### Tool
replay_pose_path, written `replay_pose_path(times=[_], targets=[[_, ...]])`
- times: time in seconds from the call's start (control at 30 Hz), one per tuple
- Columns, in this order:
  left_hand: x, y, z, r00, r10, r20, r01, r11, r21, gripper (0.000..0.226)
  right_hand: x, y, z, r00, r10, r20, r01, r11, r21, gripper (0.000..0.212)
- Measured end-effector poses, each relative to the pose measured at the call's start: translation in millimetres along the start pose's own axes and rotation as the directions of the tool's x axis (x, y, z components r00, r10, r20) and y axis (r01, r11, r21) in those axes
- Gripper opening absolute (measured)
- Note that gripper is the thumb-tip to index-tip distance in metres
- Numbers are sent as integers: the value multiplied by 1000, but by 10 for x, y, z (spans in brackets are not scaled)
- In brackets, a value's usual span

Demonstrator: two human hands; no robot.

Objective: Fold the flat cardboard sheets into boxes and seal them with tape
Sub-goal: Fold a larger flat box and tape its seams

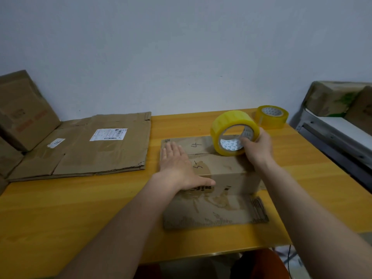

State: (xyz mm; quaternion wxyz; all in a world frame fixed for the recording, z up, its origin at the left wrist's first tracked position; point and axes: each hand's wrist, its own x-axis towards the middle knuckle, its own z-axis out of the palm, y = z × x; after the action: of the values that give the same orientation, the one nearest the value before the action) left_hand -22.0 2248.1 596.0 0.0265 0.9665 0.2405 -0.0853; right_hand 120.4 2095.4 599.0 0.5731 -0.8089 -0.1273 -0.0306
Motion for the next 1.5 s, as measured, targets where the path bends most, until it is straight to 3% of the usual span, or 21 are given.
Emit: replay_pose_path(times=[0.1,0.23,0.33,0.5,0.57,0.67,0.77,1.1,1.3,1.4,1.5], targets=[[39,52,54,997,68,-26,-68,998,0,139,25,27,-8,998,-53,-18,53,998,-41,14],[50,27,75,998,55,-32,-56,998,-15,139,71,16,-71,991,-133,16,134,984,-116,12],[45,23,77,997,63,-41,-64,998,-16,139,101,-34,-172,982,-186,30,188,960,-209,22],[61,5,80,995,89,-43,-90,996,-17,136,220,-37,-429,955,-264,-138,204,916,-345,38],[75,12,77,995,96,-29,-97,995,-1,133,220,19,-391,973,-141,-184,111,980,-164,37],[72,31,61,995,100,-1,-100,995,-13,125,137,161,-299,988,153,-23,-143,961,238,24],[70,115,26,997,76,22,-75,997,-15,125,74,259,-249,989,145,8,-142,952,270,13],[267,629,0,955,292,-40,-294,955,-47,134,-91,256,-193,981,14,-191,-4,999,52,4],[318,478,33,926,375,-50,-377,926,-33,132,5,213,-443,992,-88,-95,81,994,-77,7],[356,472,53,927,370,-65,-373,927,-31,134,127,301,-803,982,-129,-140,105,980,-168,19],[380,480,54,922,382,-61,-384,923,-17,134,159,531,-1079,982,-94,-162,38,947,-318,27]])
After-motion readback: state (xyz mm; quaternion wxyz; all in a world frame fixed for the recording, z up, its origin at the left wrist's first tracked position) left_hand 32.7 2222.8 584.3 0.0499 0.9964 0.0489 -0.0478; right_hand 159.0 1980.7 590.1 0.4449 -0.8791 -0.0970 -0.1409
